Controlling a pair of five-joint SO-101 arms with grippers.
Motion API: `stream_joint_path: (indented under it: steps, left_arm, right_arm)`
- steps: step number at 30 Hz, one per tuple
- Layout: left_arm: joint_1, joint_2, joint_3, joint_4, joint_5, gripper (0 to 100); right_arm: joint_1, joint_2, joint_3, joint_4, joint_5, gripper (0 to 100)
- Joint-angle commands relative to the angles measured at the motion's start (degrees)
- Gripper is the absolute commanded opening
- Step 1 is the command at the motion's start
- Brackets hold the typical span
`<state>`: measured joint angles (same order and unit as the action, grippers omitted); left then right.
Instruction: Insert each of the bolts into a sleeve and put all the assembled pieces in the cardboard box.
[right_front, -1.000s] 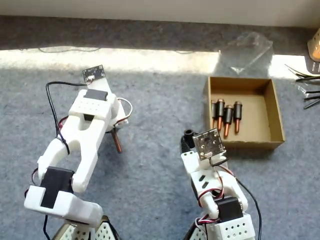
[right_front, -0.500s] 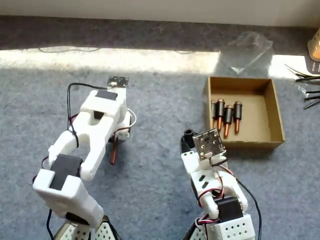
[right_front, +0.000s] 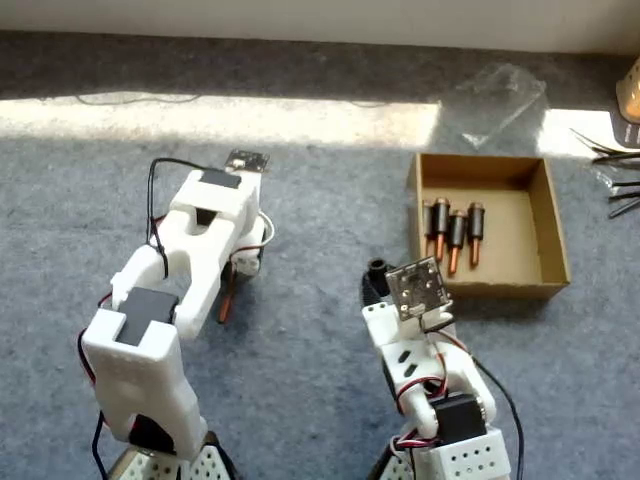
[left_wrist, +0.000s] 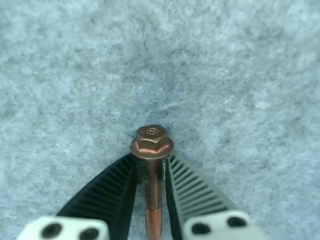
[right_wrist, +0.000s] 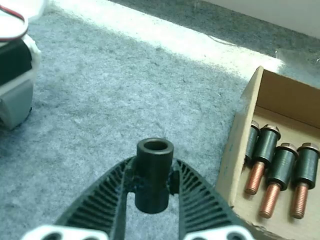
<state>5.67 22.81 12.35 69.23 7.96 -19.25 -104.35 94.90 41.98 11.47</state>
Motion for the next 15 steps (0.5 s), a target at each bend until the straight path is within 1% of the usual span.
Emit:
stream_joint_path:
  steps: [1, 9, 15]
  left_arm:
    - [0.8, 1.0, -2.0, -0.5, -0.4, 1]
    - [0.5, 1.4, -1.9, -0.5, -0.6, 1]
    - [-0.4, -1.3, -2.4, -0.6, -0.6, 1]
  right_arm:
    - [0.7, -0.6, -0.3, -0.1, 0.6, 0.3]
    - [0.7, -0.6, -0.3, -0.1, 0.6, 0.3]
    - [0.7, -0.6, -0.3, -0.1, 0.6, 0.3]
